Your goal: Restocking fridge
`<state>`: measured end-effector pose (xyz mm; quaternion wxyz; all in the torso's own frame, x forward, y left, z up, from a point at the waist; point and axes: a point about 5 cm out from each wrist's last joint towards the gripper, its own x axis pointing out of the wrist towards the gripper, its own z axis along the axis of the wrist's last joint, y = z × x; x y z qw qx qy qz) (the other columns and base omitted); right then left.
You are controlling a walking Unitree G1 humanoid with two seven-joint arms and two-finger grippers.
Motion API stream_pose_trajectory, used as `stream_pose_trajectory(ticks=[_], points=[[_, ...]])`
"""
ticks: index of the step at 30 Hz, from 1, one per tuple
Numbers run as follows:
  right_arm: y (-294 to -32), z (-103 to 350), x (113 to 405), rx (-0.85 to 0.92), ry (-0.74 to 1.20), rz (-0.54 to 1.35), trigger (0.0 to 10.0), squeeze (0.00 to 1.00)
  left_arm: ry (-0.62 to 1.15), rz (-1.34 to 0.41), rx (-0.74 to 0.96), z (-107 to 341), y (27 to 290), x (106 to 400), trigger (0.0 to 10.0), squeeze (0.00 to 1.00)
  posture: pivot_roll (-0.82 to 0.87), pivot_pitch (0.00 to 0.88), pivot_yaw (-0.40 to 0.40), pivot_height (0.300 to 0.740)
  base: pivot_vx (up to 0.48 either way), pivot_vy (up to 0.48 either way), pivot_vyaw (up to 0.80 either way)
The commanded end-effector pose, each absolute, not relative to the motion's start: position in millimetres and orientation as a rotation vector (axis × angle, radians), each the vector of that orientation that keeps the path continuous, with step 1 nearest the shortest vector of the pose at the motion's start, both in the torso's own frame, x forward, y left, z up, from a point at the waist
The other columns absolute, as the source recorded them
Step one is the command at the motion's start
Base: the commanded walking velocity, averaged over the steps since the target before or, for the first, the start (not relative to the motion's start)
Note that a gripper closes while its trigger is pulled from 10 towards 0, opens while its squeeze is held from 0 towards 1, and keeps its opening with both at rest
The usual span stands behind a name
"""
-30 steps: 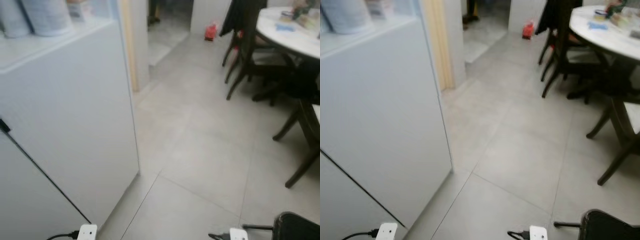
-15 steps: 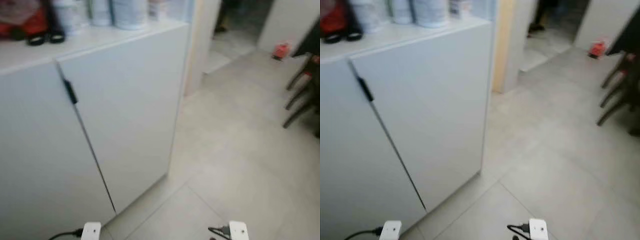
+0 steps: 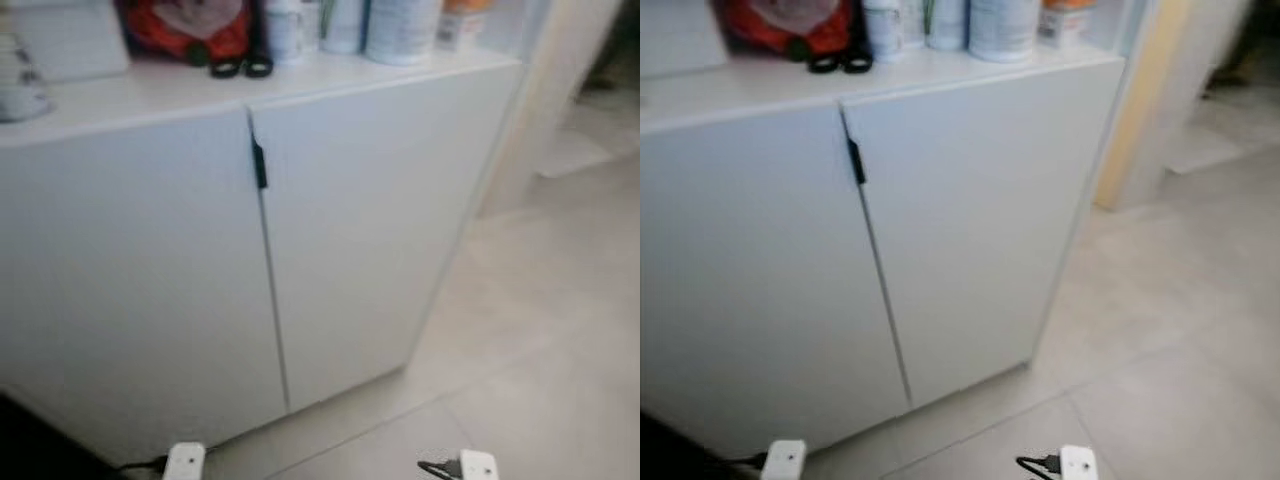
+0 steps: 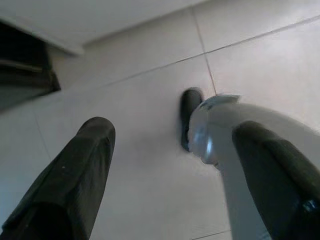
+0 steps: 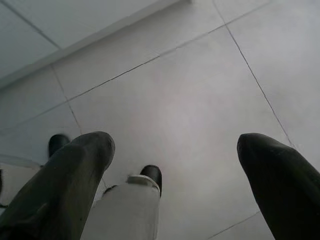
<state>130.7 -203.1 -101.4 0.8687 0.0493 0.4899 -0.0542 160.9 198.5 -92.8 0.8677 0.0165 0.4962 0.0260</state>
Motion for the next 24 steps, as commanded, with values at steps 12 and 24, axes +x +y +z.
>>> stream_pose_trajectory(ticks=[12, 24], points=[[-195.1, -99.7, 139.8, 0.117, 1.011, -0.097, 10.0, 0.0, 1.048, 0.065, 0.049, -91.7, 205.2, 161.5, 10.0, 0.0, 0.0, 0.0, -0.05, 0.74, 0.0, 0.0, 0.8], [-194.7, -99.1, 141.5, 0.165, 1.002, -0.112, 10.0, 0.0, 1.049, 0.061, 0.05, -91.4, 203.6, 163.1, 10.0, 0.0, 0.0, 0.0, -0.047, 0.74, 0.0, 0.0, 0.53]])
